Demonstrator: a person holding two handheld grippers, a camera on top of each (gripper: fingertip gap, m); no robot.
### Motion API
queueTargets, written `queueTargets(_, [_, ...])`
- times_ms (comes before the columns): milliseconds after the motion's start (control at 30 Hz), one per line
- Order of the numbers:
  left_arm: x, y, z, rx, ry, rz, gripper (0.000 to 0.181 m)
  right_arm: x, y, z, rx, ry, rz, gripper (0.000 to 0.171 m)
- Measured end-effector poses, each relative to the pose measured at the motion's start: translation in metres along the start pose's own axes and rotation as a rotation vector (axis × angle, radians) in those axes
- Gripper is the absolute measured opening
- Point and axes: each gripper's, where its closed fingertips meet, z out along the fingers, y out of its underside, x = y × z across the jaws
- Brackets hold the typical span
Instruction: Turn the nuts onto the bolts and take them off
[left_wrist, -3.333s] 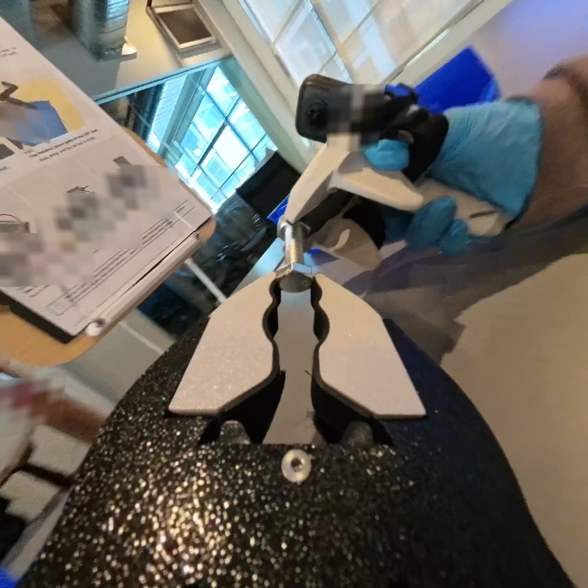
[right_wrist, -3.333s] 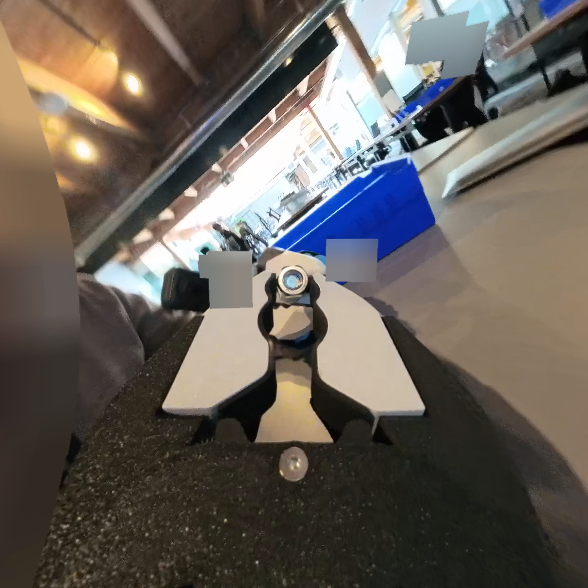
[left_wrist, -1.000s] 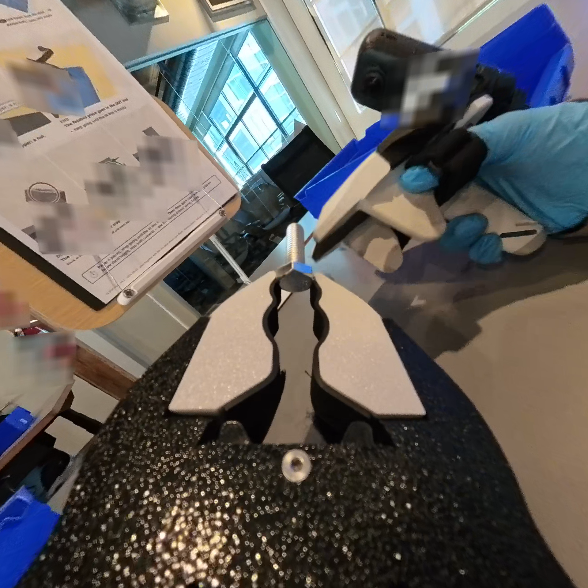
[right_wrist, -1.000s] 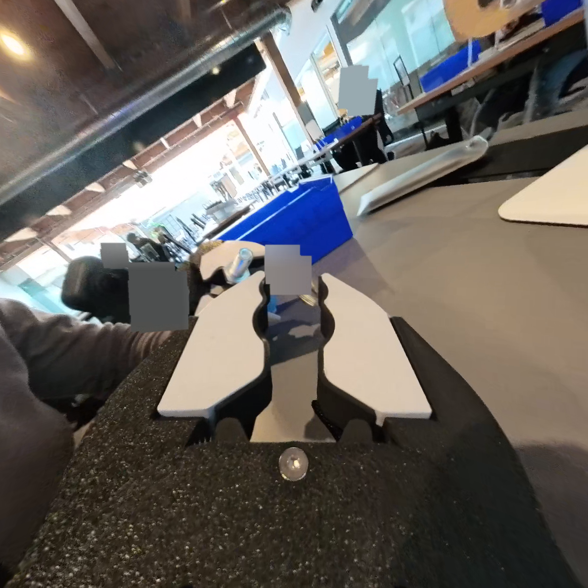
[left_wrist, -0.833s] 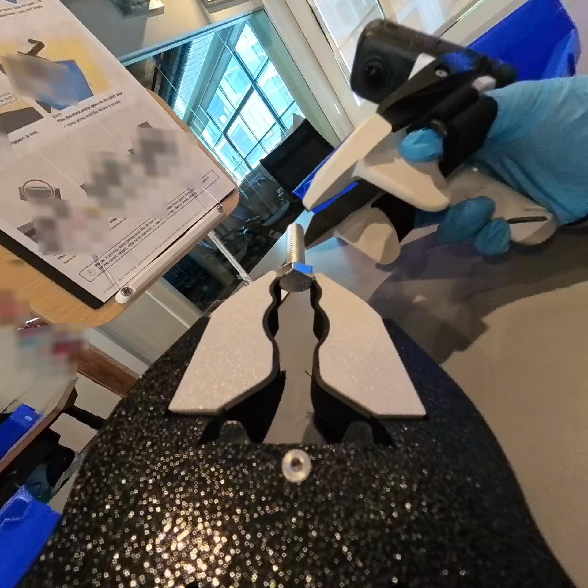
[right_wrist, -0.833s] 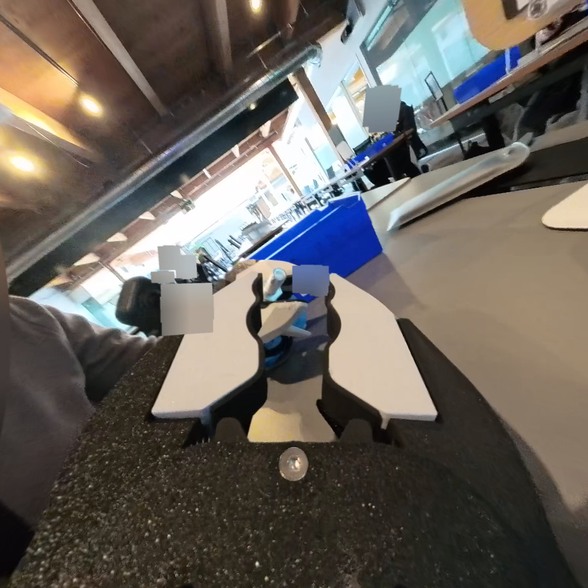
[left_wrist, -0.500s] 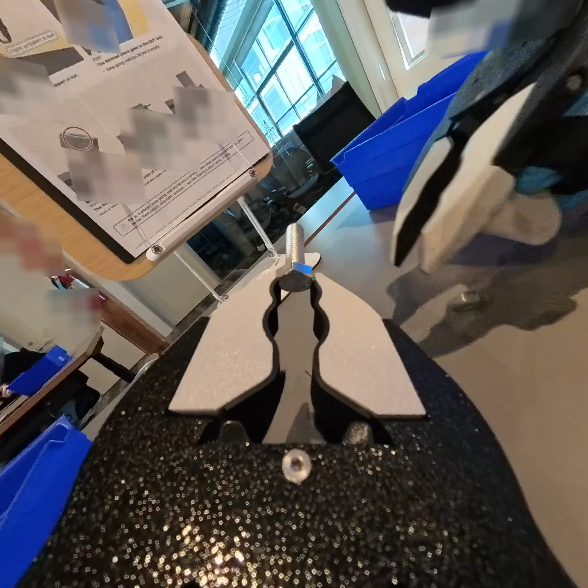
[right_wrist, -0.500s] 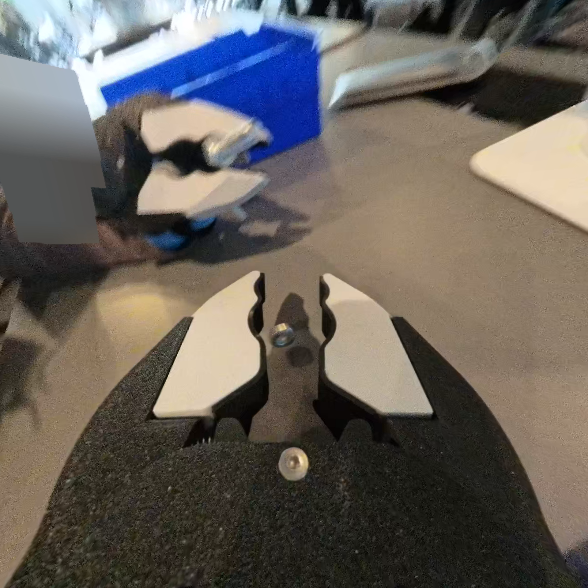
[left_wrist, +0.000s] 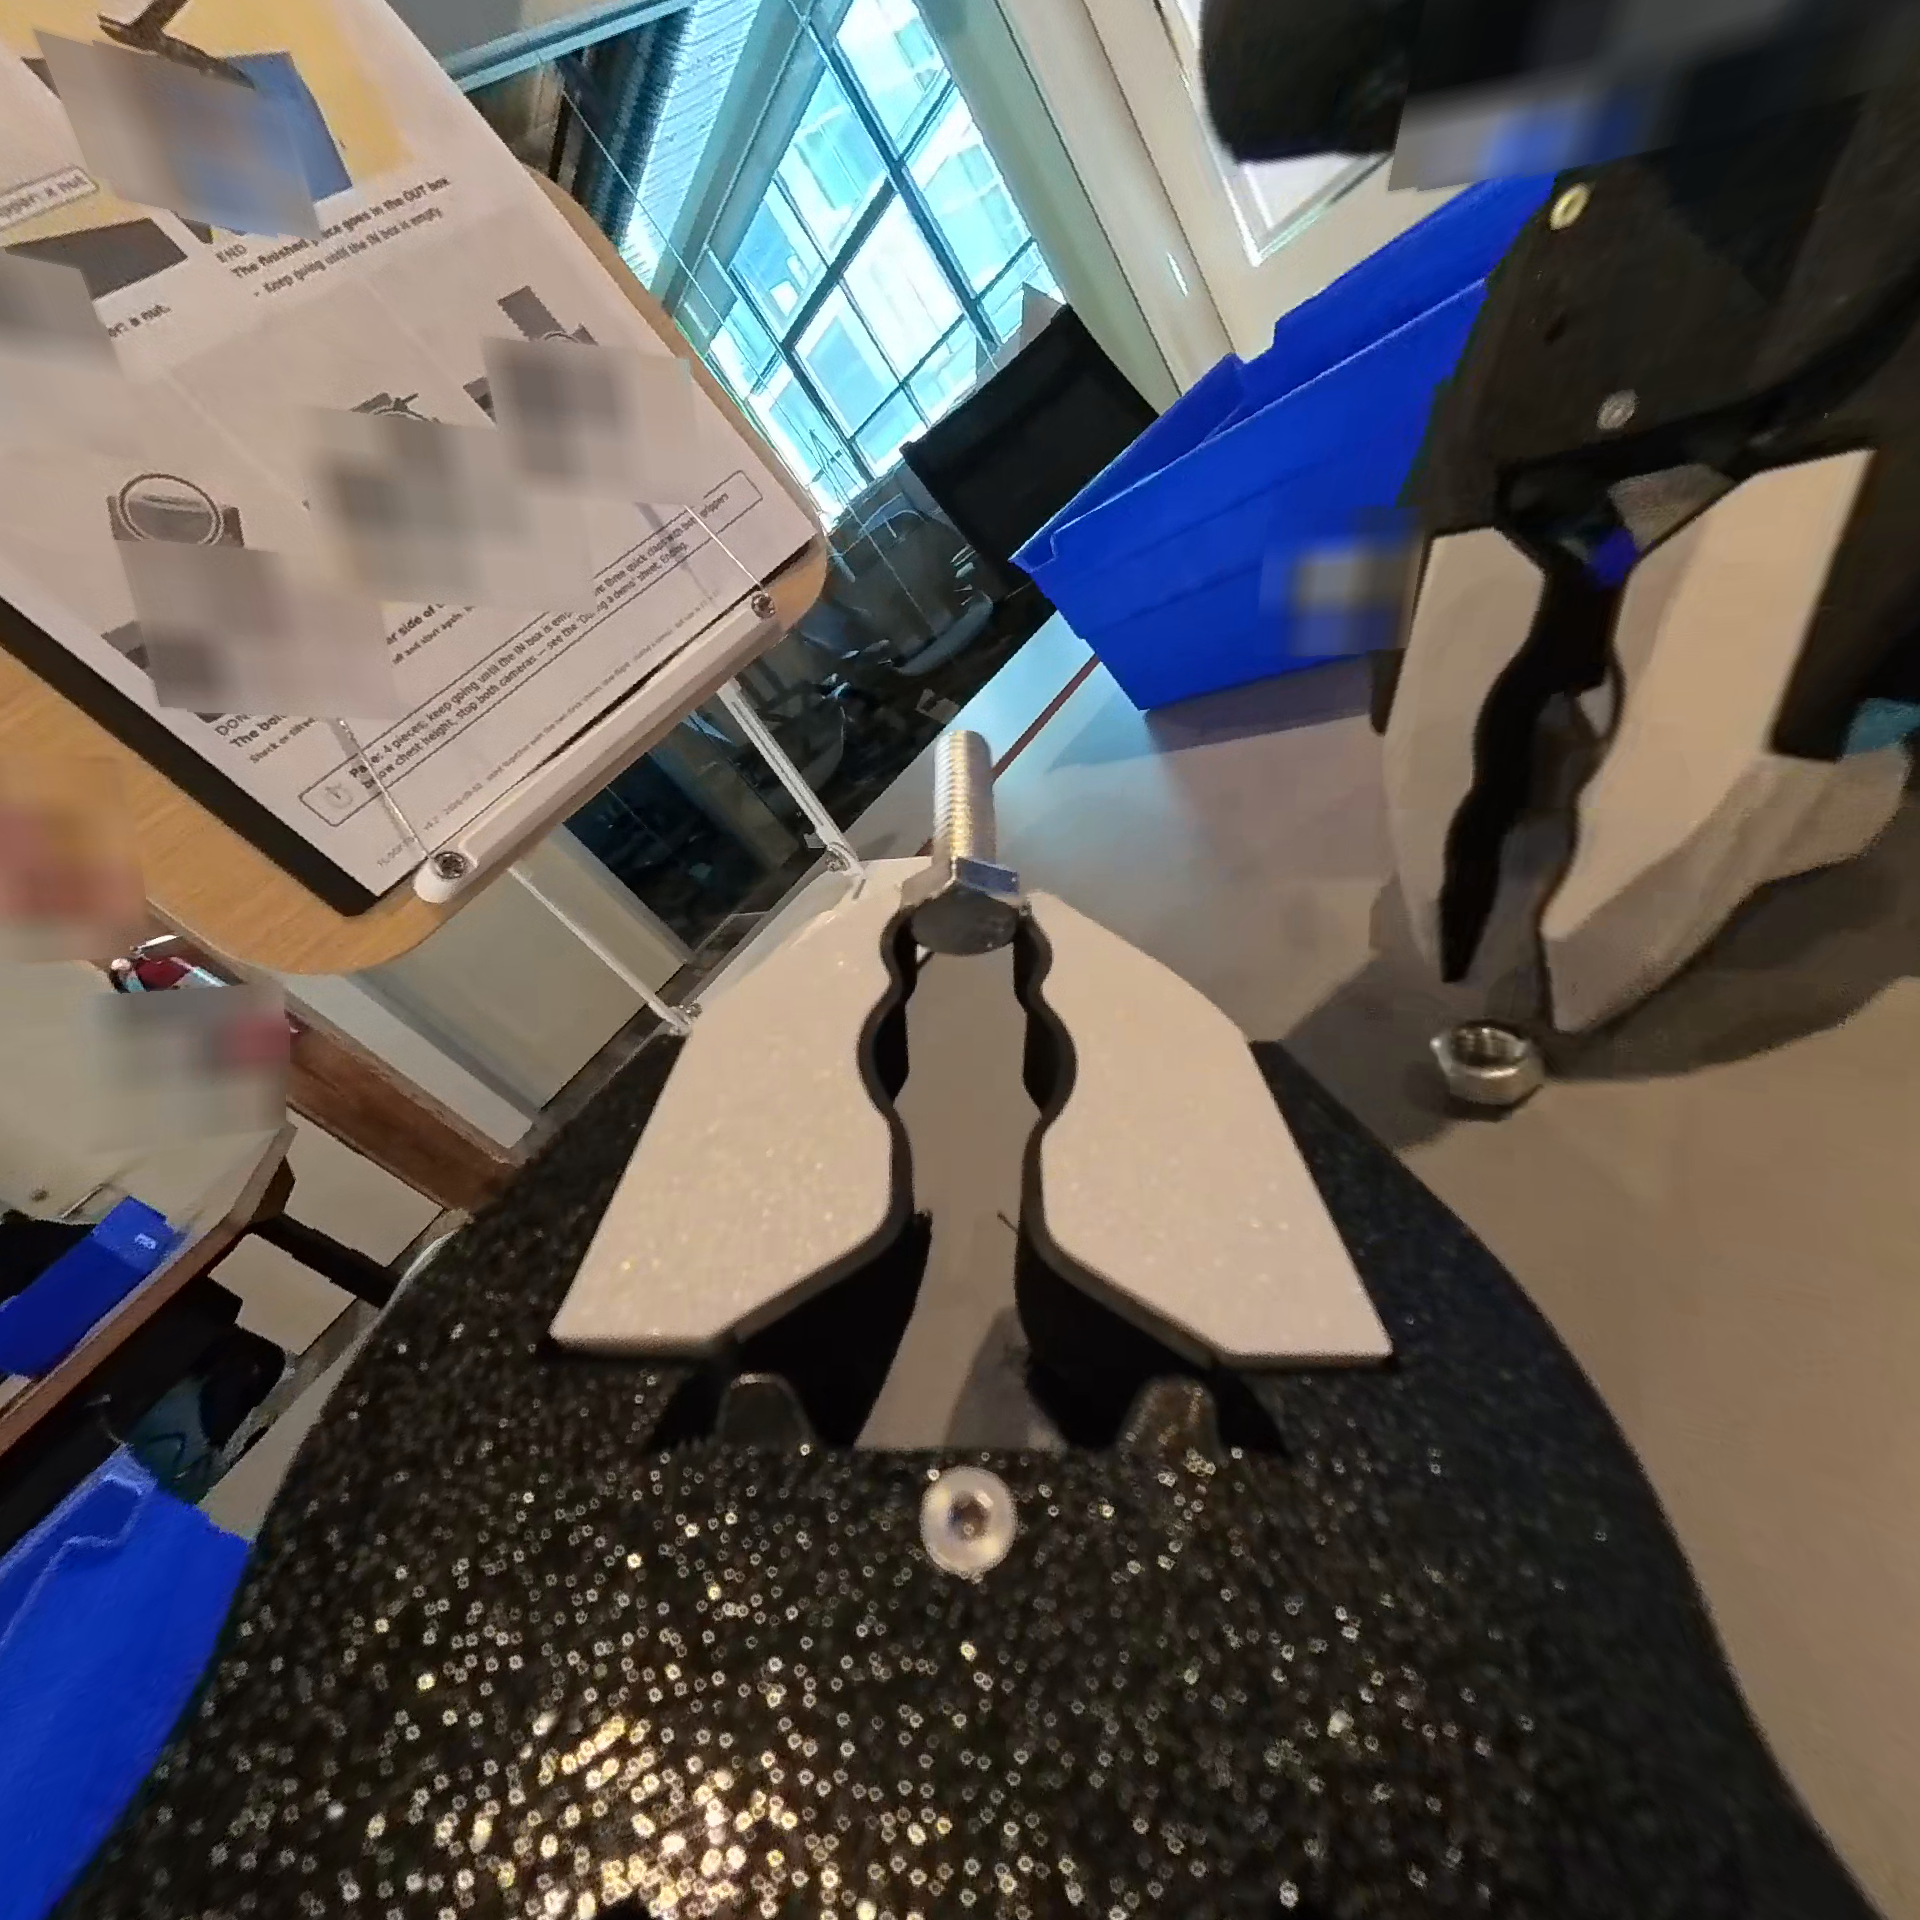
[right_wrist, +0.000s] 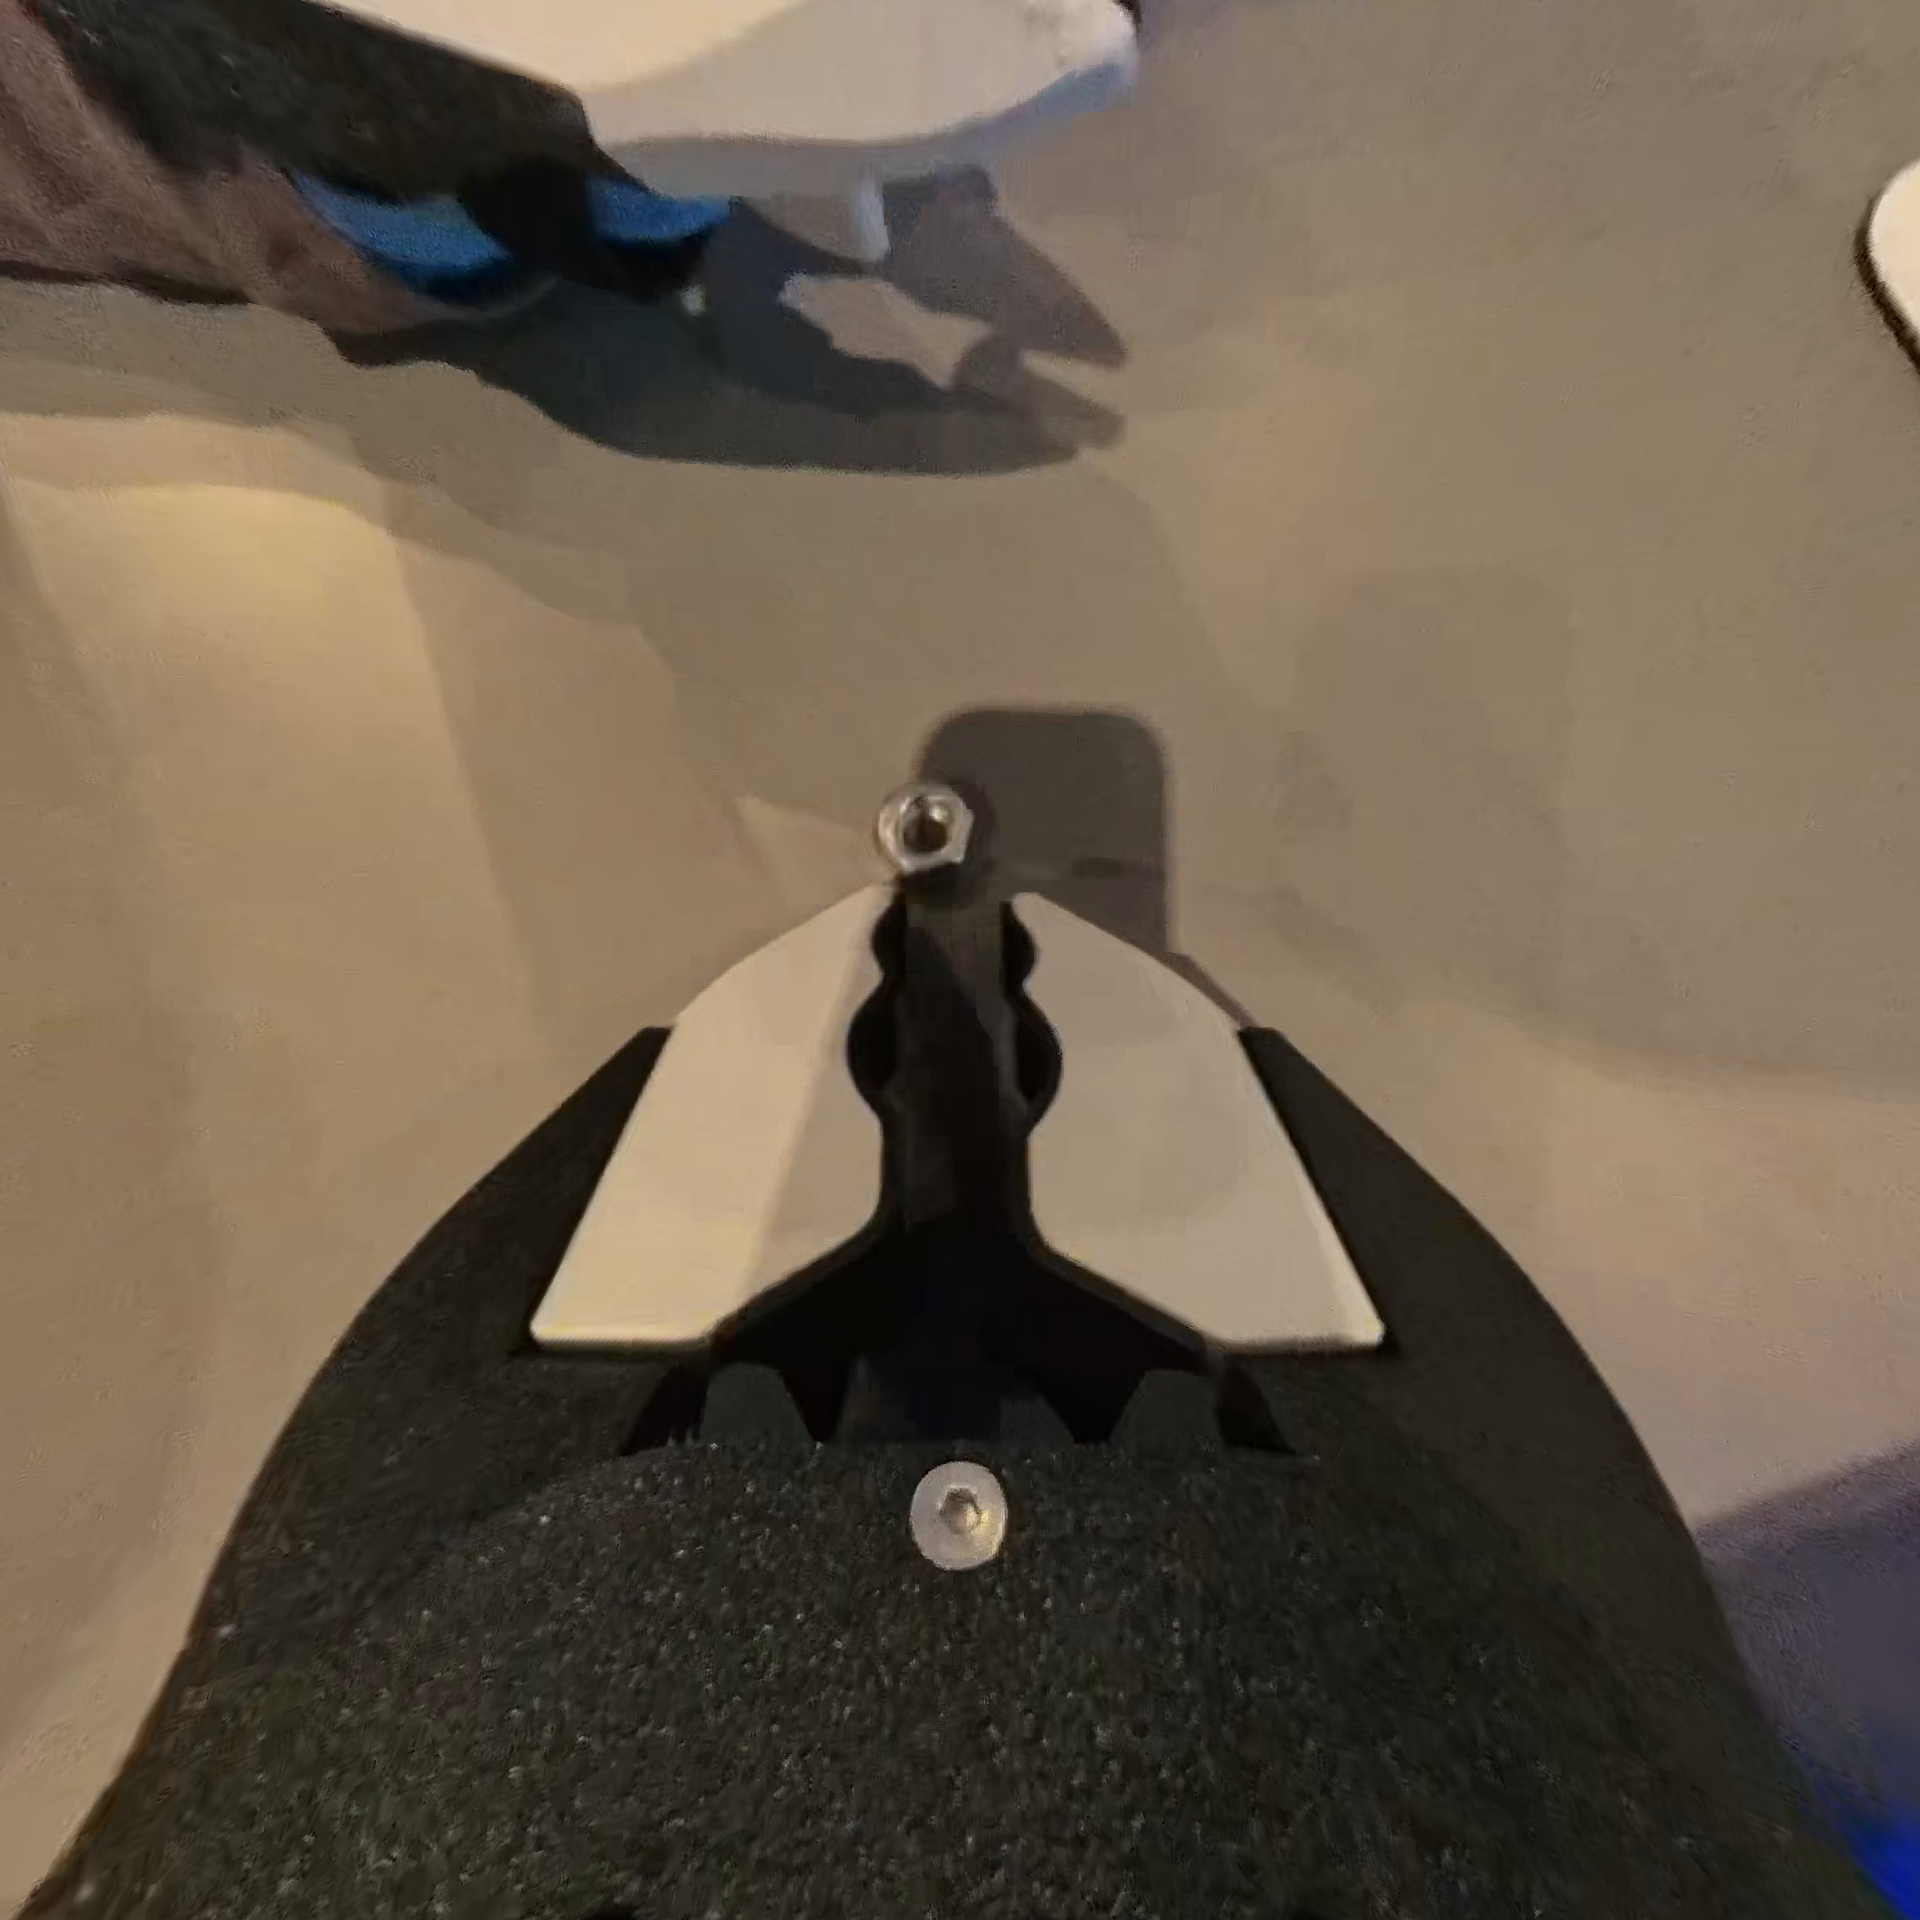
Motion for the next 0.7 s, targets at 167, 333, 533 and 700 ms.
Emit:
queueTargets(167, [-0.004,-0.003,-0.003,0.014,-0.026,-0.012,0.017,-0.005,-0.010,0.010,0.015,-0.010,-0.008,0.038])
queueTargets(333, [-0.006,-0.012,-0.009,0.041,-0.061,0.012,0.017,-0.014,-0.011,0.015,0.006,-0.053,-0.012,0.018])
queueTargets(533, [-0.022,-0.030,-0.034,0.053,-0.117,-0.051,0.017,-0.002,-0.036,0.014,0.136,0.111,-0.128,0.017])
queueTargets(700, [-0.040,-0.043,-0.061,0.088,-0.203,-0.063,0.017,0.009,-0.085,0.015,0.336,0.194,-0.200,0.017])
